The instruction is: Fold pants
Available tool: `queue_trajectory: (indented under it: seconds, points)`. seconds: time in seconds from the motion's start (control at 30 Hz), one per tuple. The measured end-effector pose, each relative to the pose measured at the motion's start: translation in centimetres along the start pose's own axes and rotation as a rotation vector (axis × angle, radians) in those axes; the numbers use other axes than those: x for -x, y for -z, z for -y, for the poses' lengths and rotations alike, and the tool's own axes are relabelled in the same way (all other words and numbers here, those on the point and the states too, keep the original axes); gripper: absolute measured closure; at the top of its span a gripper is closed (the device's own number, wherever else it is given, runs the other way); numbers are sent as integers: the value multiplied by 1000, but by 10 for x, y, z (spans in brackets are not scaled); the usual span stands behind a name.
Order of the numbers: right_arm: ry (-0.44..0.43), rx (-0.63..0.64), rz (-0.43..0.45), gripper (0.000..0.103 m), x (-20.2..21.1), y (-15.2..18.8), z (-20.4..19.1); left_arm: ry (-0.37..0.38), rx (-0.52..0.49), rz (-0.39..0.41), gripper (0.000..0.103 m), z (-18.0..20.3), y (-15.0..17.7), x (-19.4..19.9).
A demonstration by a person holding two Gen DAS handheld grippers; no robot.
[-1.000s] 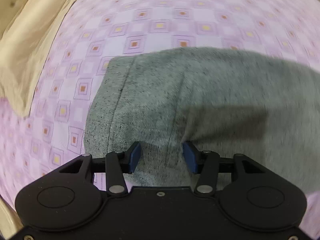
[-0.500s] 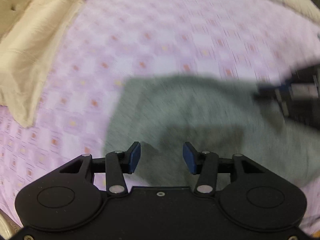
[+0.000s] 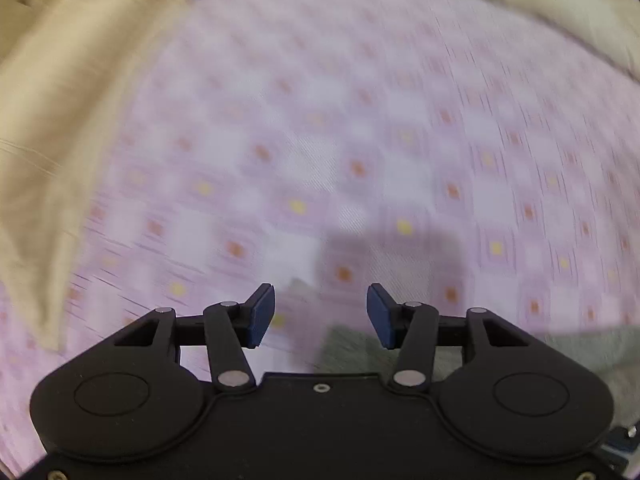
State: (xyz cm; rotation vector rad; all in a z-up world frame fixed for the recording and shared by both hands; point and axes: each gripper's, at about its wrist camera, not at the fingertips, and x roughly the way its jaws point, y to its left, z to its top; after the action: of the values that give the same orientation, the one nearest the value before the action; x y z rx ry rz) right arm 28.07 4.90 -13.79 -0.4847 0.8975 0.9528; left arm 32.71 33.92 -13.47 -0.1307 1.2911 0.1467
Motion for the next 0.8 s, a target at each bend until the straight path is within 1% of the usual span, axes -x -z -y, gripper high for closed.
queue_trajectory:
  seconds: [0.07, 0.1, 0.13, 0.2, 0.3, 0.4, 0.47, 0.5, 0.53, 0.57, 0.63, 0.67, 0.73, 0.77, 0.8]
  points:
    - [-3, 1, 1, 98, 0, 0, 0, 42, -29, -84, 46, 8, 16, -11]
    - [-5, 1, 2, 98, 1, 0, 1, 53, -42, -106, 46, 9, 25, -12]
    - [-7, 3, 3, 98, 1, 0, 2, 54, -51, -112, 46, 13, 37, -8]
    - [-7, 9, 5, 99, 2, -1, 3, 60, -45, -113, 46, 9, 59, 1]
    - [-20, 23, 2, 99, 1, -2, 5, 67, 22, -121, 44, -6, 87, 13]
    - [-31, 45, -10, 99, -2, -2, 3, 93, 90, -115, 43, -16, 99, 22]
    - [-33, 50, -21, 99, -6, -3, 4, 87, 122, -70, 44, -20, 96, 26]
    - [-33, 54, -20, 99, -8, -4, 3, 70, 134, -41, 44, -20, 92, 30]
    - [-36, 53, -16, 99, -8, -4, 3, 50, 142, -16, 47, -21, 78, 31]
    - [-42, 51, -14, 99, -10, -6, 4, 38, 154, 16, 49, -22, 72, 34]
    - [-44, 55, -19, 99, -18, -11, 6, 31, 179, 86, 49, -23, 59, 41]
    - [-28, 54, -27, 99, -24, -12, 8, 24, 177, 115, 49, -22, 54, 45]
    - [32, 19, -57, 99, -43, -14, 21, 3, 127, 153, 49, -14, 49, 52]
    - [67, -24, -77, 99, -55, -14, 30, 1, 92, 158, 48, -7, 48, 53]
    - [90, -83, -90, 103, -64, -15, 41, 6, 58, 157, 48, -1, 50, 54]
